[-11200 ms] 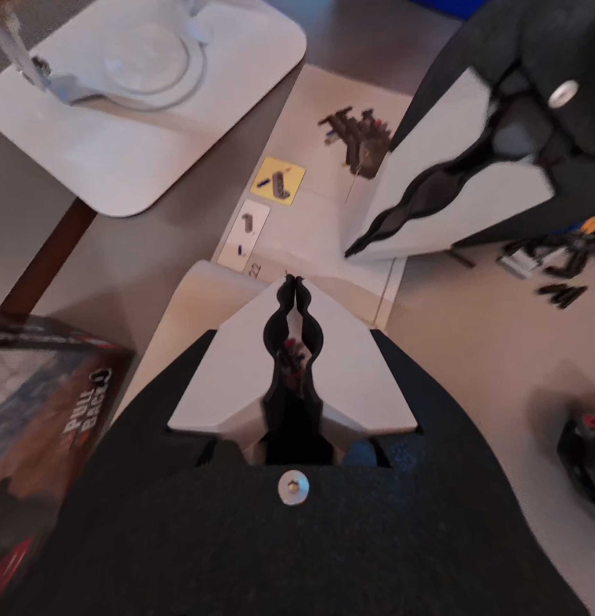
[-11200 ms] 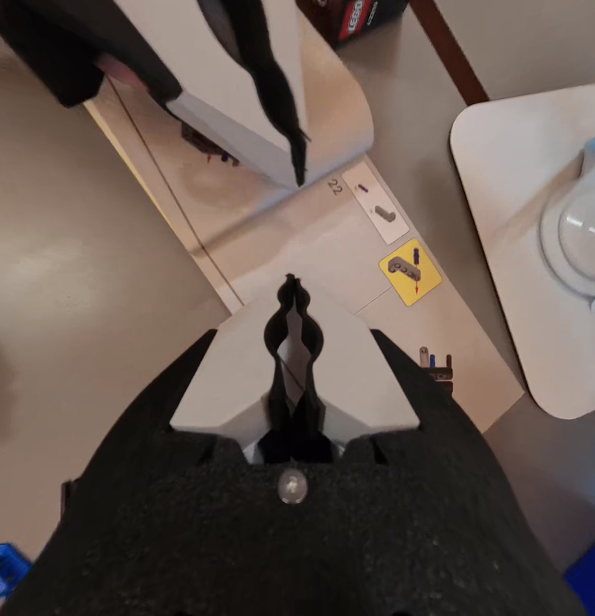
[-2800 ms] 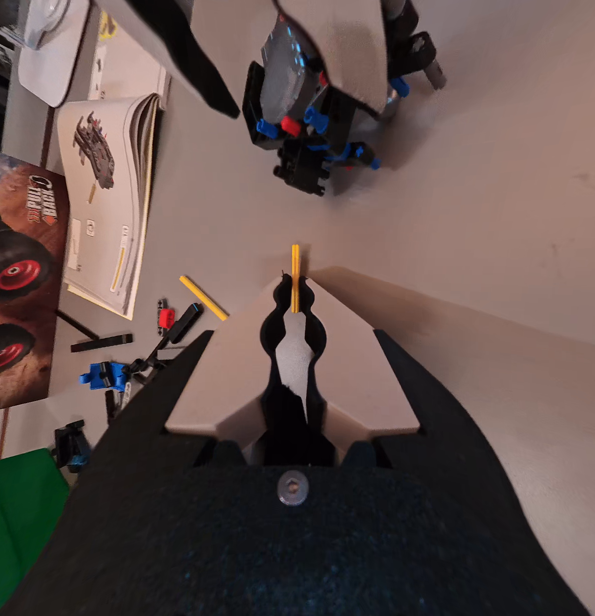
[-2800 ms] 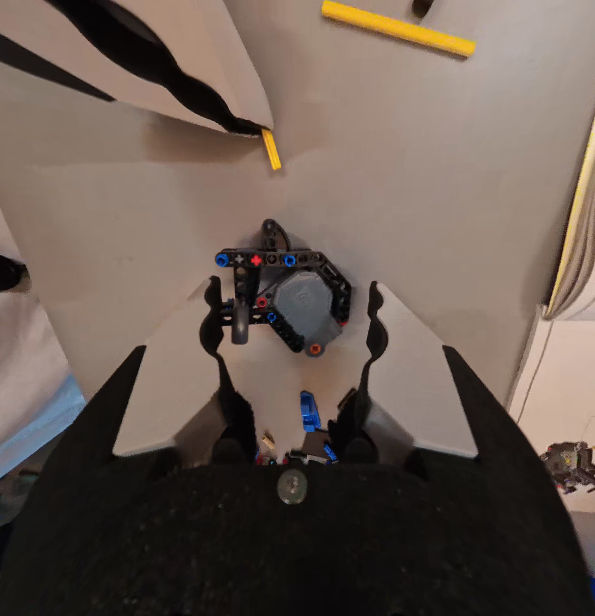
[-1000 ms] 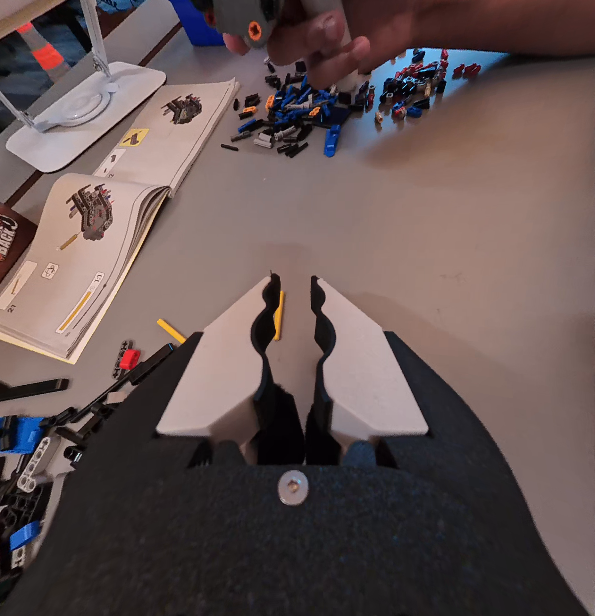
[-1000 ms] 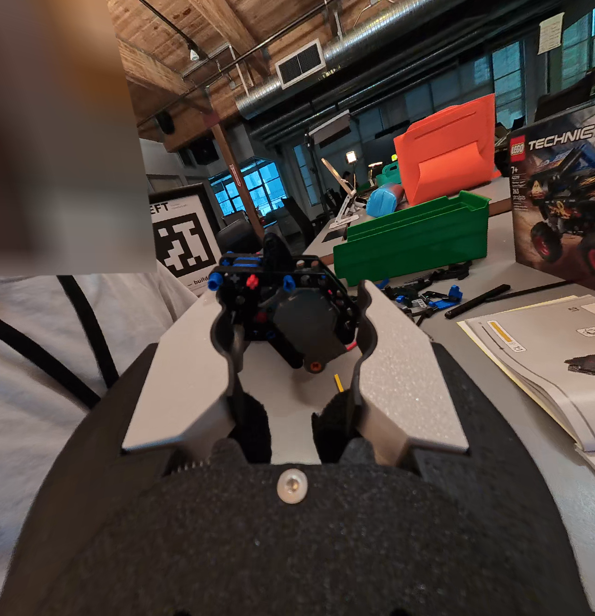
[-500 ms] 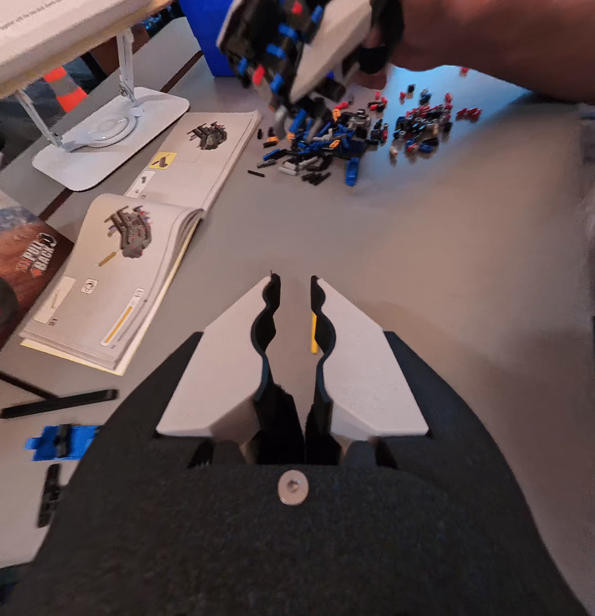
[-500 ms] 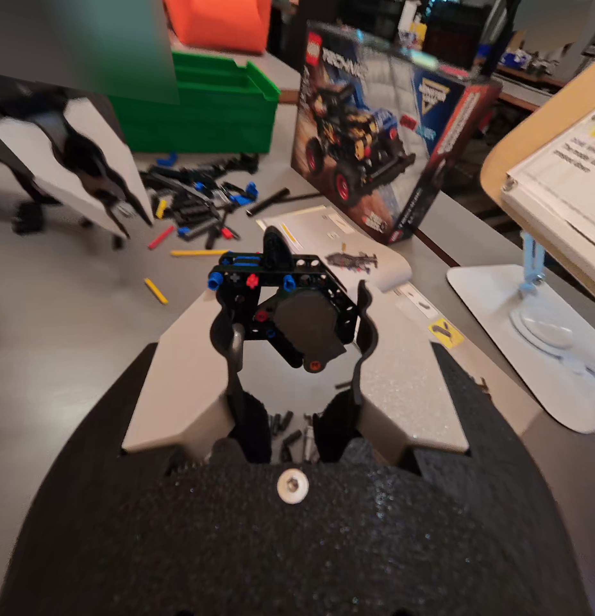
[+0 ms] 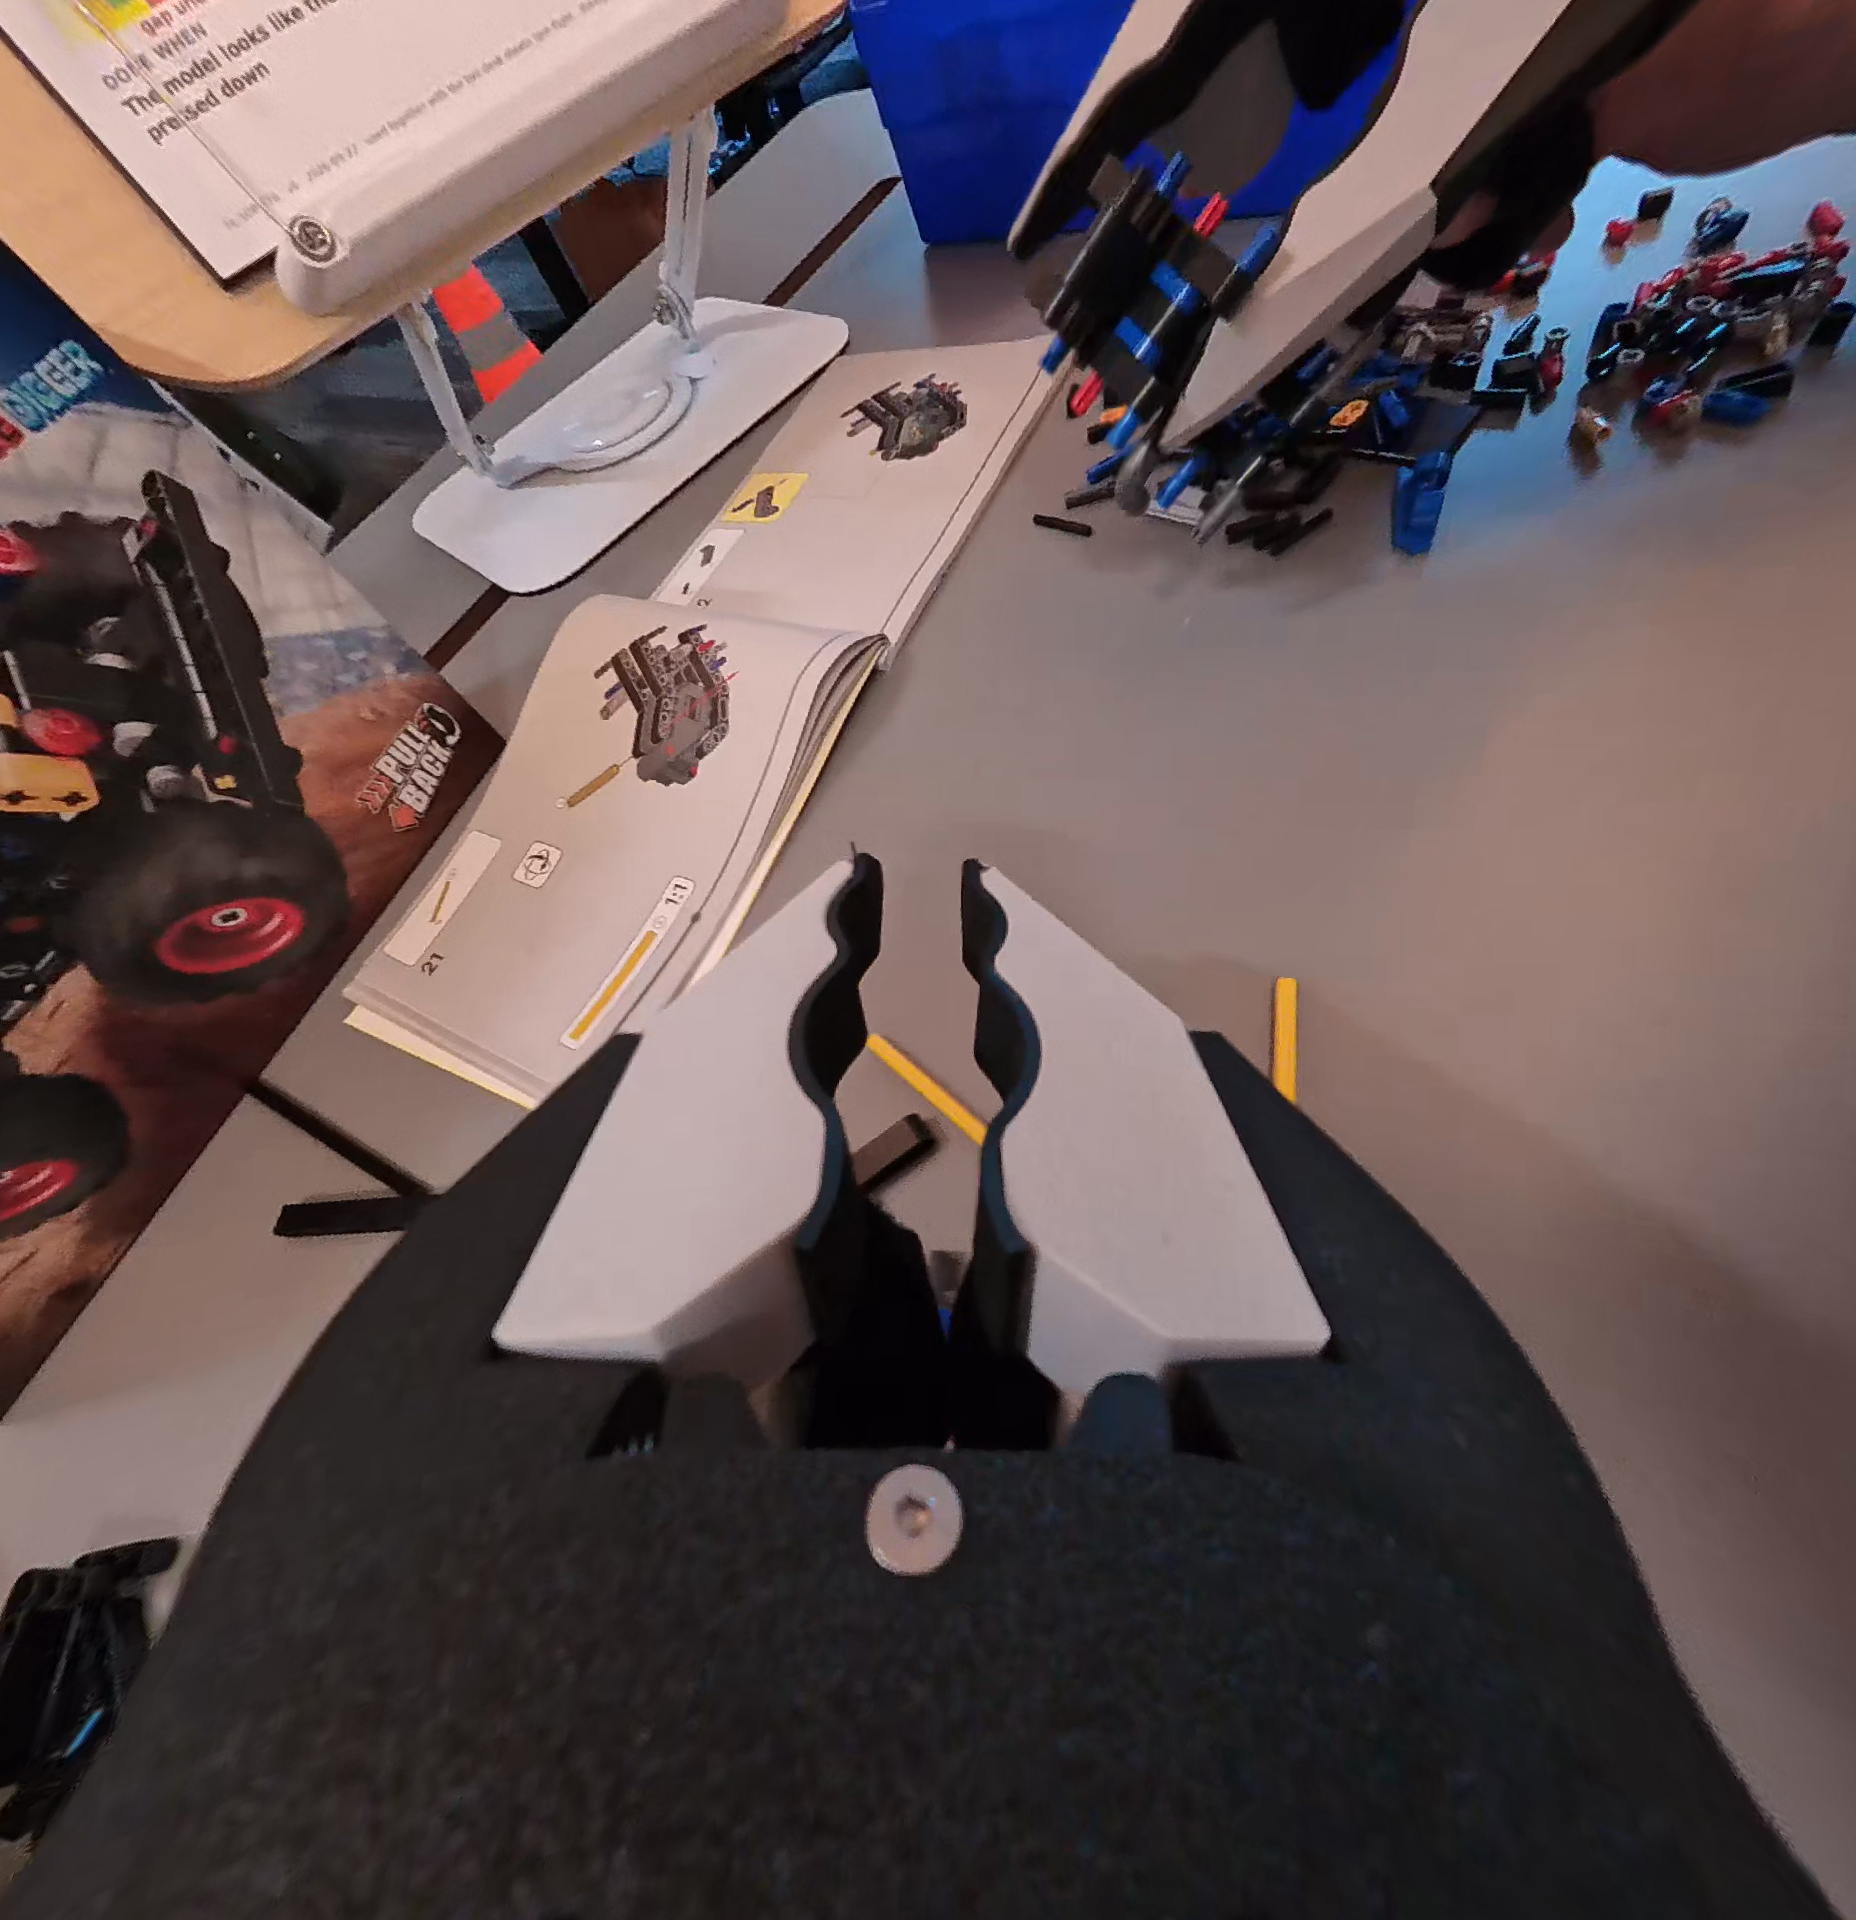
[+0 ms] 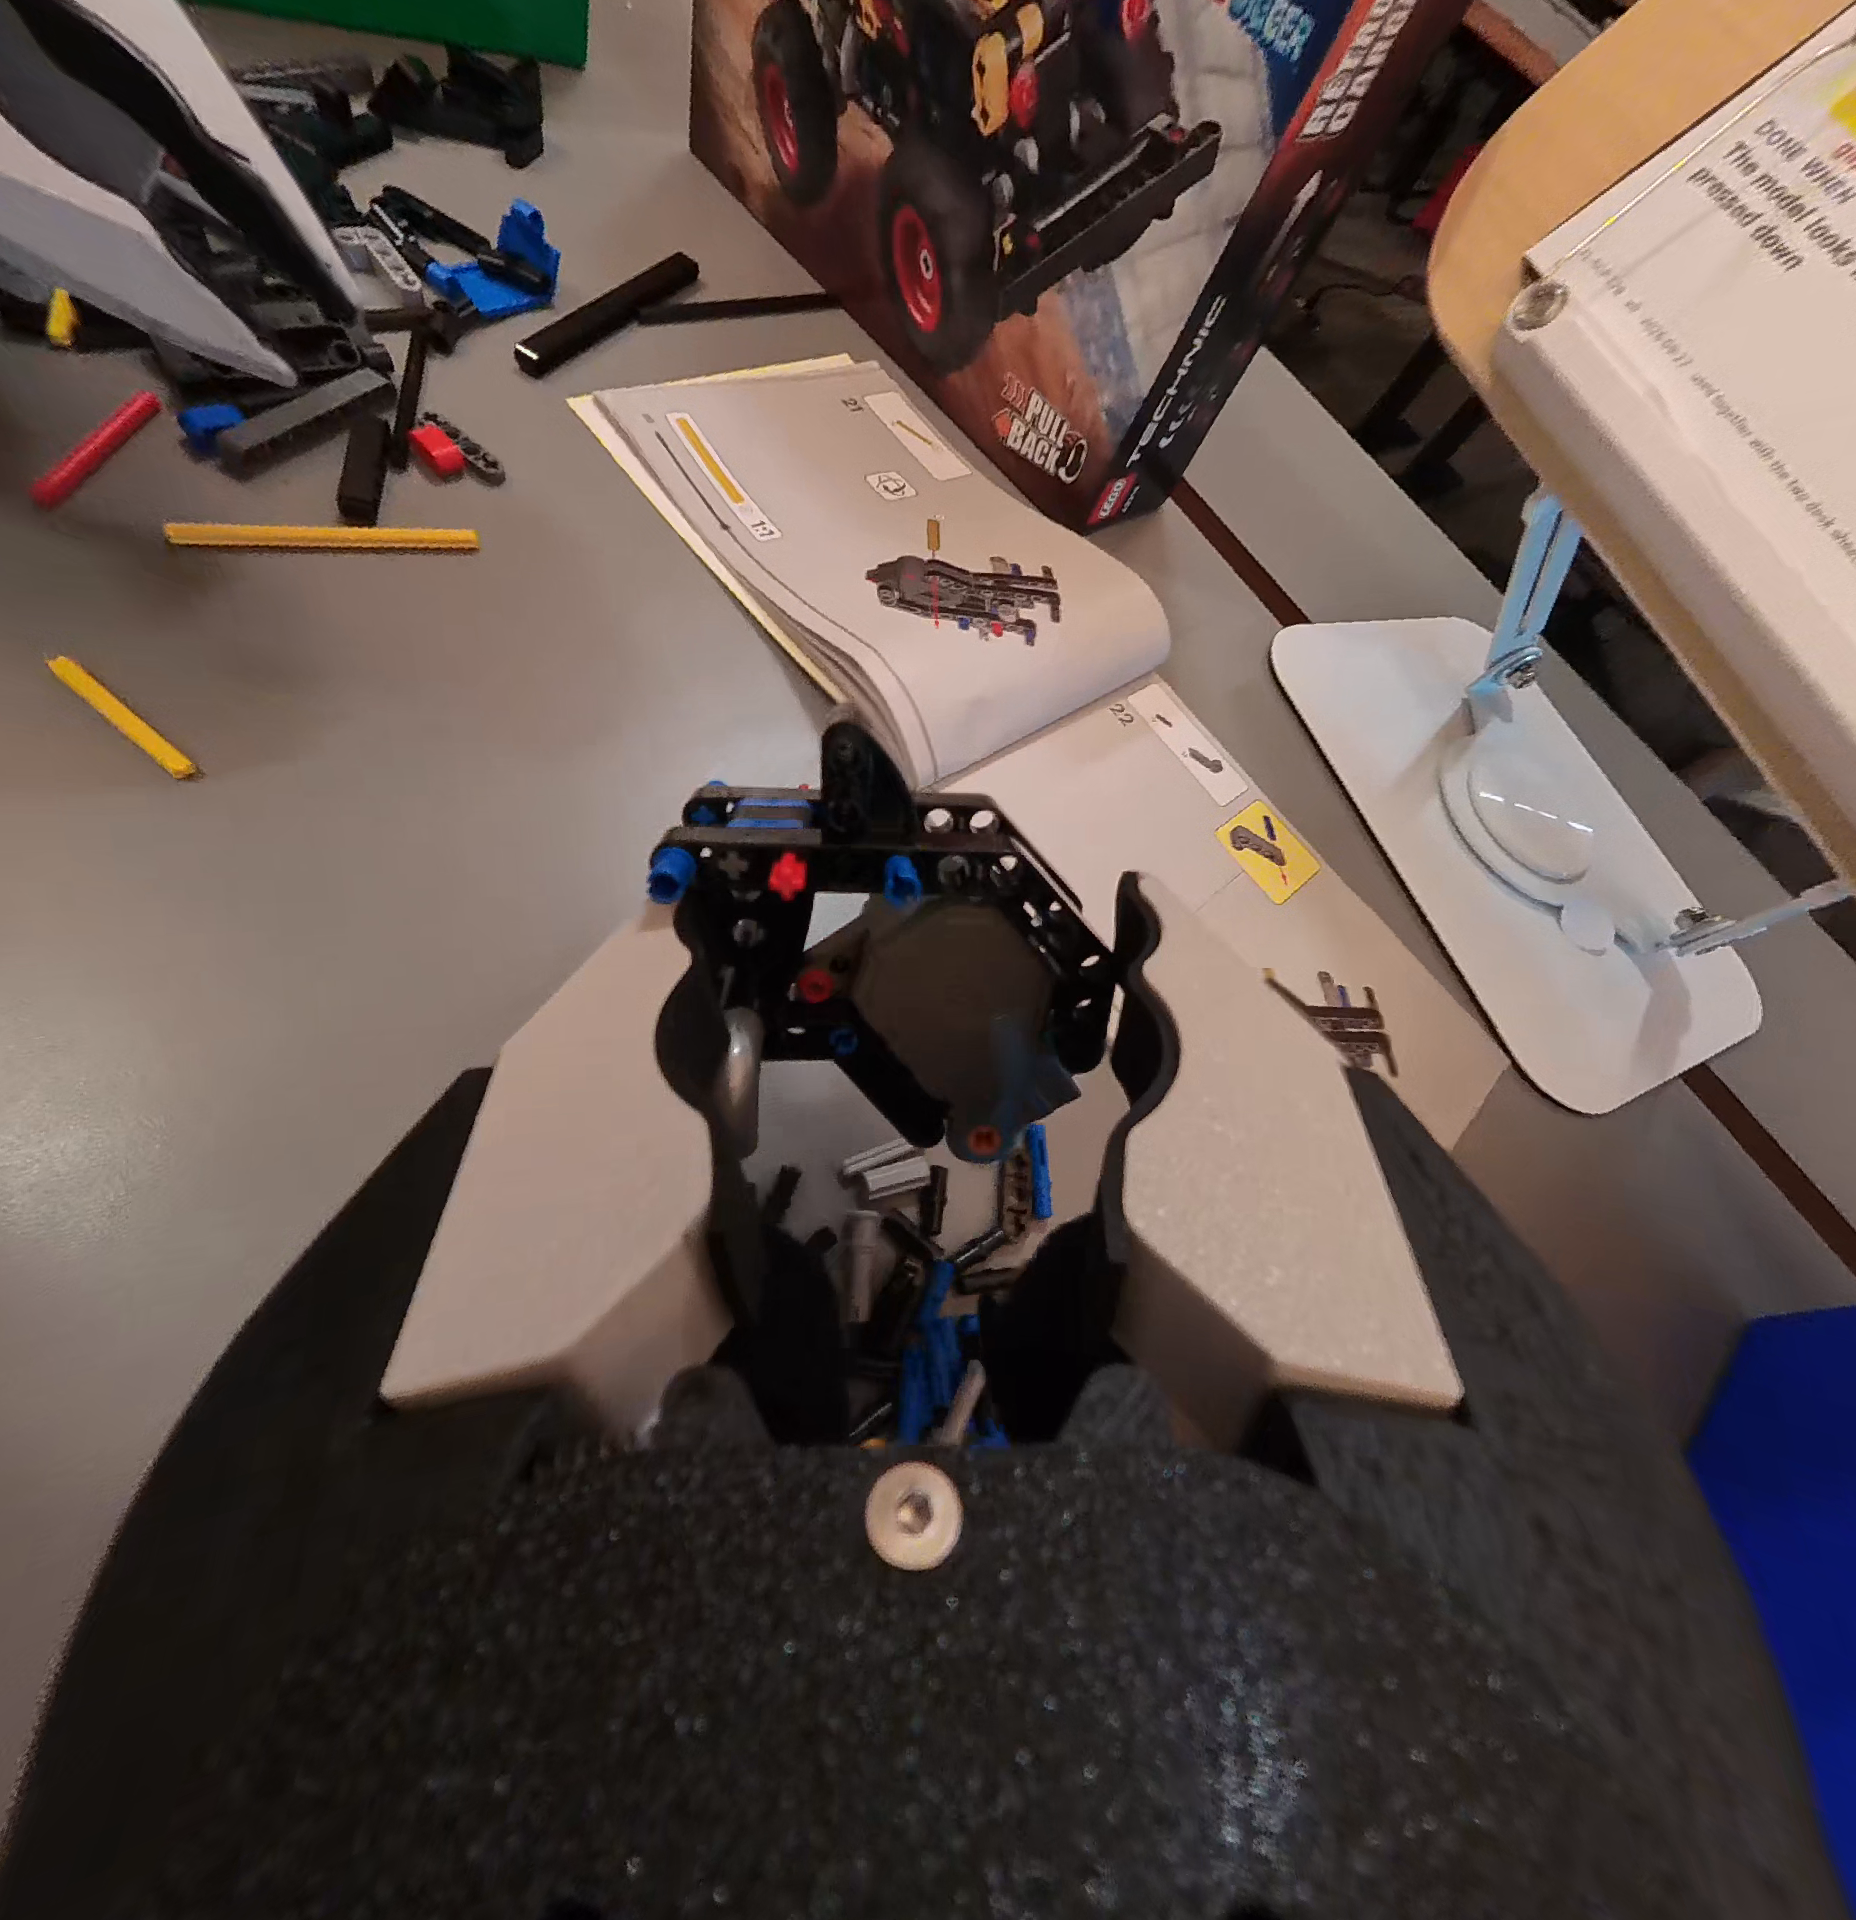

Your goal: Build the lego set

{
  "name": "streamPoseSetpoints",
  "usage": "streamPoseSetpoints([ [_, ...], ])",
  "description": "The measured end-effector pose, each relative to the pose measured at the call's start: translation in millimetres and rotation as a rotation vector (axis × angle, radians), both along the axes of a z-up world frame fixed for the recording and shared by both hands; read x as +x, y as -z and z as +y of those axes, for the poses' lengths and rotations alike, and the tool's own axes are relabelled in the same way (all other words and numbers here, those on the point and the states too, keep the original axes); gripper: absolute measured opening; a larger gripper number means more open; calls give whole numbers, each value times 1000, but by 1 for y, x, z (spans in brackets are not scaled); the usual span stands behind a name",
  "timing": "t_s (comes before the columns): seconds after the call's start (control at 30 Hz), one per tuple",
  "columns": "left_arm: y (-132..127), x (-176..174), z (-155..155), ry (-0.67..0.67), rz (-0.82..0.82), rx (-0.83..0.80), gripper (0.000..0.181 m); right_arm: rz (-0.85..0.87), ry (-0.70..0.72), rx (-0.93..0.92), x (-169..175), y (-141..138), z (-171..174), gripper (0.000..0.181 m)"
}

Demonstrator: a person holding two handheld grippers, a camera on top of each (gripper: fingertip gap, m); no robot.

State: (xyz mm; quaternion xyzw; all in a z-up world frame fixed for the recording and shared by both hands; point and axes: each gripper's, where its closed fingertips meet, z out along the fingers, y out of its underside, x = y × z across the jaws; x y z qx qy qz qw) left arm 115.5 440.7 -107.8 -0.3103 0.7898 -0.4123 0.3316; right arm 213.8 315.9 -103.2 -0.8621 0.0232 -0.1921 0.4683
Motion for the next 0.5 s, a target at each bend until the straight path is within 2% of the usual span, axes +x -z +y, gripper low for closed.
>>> streamPoseSetpoints([
  [0.1, -4, -3, -6, 12, -14, -14, 13, 26, -7, 7, -4, 2, 2, 74],
  [0.3, -4, -9, -24, 52, -11, -8, 13, -36, -20, 23, -6, -4, 4, 74],
  [0.4, -9, -7, -36, 58, 60, -146, 17, -140, -53, 28, -11, -8, 8, 74],
  [0.47, -10, -7, -52, 92, 184, -269, 34, -239, -84, 38, -17, -12, 13, 74],
  [0.5, -12, -3, -55, 61, 228, -307, 42, -286, -110, 46, -22, -13, 15, 74],
])
